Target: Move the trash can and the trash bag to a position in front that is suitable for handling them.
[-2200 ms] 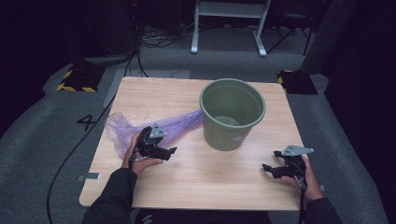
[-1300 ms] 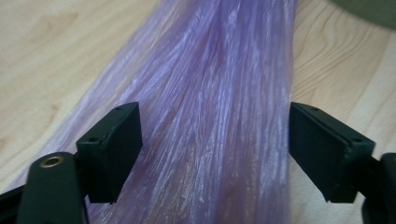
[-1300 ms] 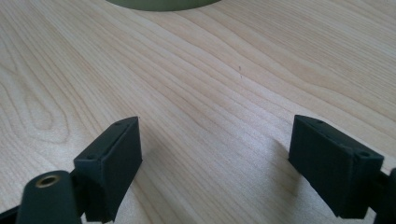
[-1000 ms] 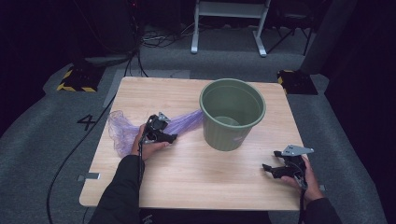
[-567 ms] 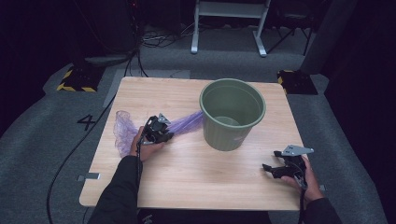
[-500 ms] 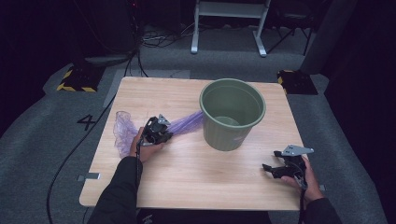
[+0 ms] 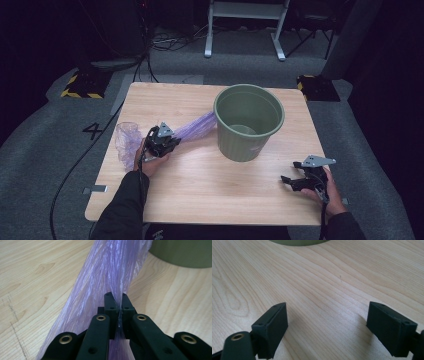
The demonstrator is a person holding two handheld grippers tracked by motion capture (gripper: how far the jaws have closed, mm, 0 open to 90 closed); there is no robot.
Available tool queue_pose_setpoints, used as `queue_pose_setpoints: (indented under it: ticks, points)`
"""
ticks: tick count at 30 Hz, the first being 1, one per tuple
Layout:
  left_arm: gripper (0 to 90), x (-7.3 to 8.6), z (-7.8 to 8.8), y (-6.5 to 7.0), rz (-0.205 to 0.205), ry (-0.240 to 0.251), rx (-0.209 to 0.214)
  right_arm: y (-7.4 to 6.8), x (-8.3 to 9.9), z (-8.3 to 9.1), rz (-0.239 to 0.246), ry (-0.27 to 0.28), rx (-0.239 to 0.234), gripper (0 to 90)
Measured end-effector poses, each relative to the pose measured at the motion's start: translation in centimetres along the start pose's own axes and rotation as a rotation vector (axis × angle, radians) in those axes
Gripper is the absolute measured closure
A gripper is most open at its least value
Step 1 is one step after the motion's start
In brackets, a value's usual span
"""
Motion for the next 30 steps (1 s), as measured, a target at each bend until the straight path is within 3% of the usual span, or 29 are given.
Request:
queue_pose_setpoints:
  ticks: [10, 30]
  points:
    - [87.6, -1.4, 2.1, 1.3, 0.004, 0.086, 0.024, 0.0, 0.0, 0.0, 0.004, -0.001, -0.009, 16.7]
    - [87.8, -2.1, 2.6, 1.7, 0.001, 0.123, 0.028, 0.0, -0.1, -0.1, -0.004, -0.001, 0.0, 16.6]
Point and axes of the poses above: each handheld gripper's, and its own axes: z roughly backward along the jaws, x roughly out of its underside, y roughly to its right, the point moved 9 cm from there along -z, roughly forward along the jaws, and after that the axes turned 8 degrees about -z, right-handed, at the moved point
